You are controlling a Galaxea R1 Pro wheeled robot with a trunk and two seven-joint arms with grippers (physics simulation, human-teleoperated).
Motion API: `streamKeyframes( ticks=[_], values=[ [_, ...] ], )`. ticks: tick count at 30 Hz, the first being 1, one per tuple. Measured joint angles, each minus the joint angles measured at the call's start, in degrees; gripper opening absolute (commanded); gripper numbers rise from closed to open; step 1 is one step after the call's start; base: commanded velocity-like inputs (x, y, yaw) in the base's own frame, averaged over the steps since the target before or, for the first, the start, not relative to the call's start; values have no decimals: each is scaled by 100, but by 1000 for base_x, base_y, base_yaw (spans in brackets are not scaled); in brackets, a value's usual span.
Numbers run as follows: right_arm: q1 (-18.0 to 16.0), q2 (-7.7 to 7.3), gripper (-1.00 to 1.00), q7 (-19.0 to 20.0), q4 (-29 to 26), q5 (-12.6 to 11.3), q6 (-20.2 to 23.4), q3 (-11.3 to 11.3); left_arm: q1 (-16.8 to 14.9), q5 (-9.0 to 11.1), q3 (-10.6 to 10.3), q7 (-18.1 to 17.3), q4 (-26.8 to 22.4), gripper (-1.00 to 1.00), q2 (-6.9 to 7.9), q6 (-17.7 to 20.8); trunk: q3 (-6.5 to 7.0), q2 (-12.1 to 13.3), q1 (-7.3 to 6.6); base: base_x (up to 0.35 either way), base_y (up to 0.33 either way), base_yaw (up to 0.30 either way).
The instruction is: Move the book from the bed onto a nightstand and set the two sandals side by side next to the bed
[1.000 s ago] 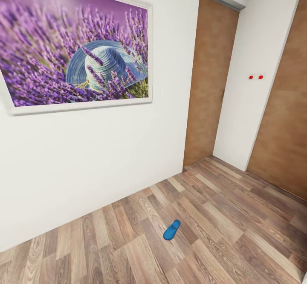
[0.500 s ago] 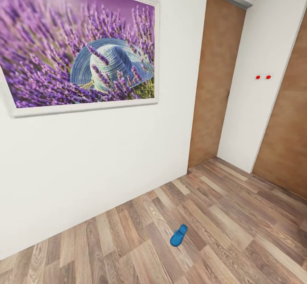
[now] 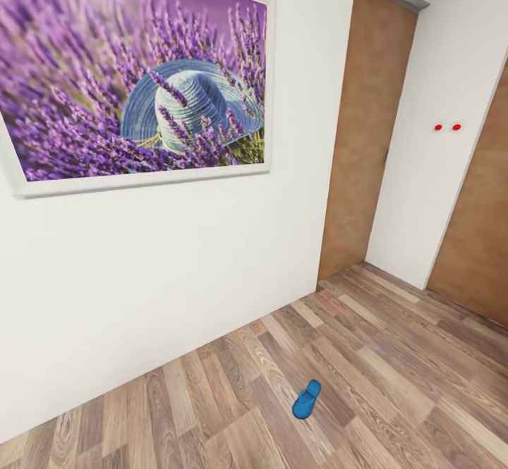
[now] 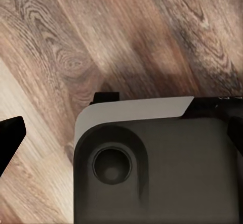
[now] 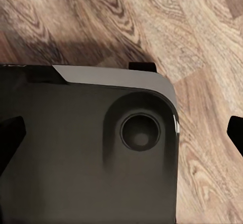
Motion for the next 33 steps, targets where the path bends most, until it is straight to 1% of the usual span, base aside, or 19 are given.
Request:
streamKeyframes(
  ticks=[15,26,33],
  values=[
    [0,-3,100,-3,0,0,0,-6,-1,-6,-11,0,6,100,-9,1,0,0,-1,25,9,0],
    [-1,-4,100,0,0,0,-3,-7,-2,-6,-12,0,6,100,-9,2,0,0,-2,170,95,-4],
    [0,-2,100,-2,1,0,-2,-7,-3,-6,-12,1,8,100,-9,2,0,0,0,77,59,-137]
  ],
)
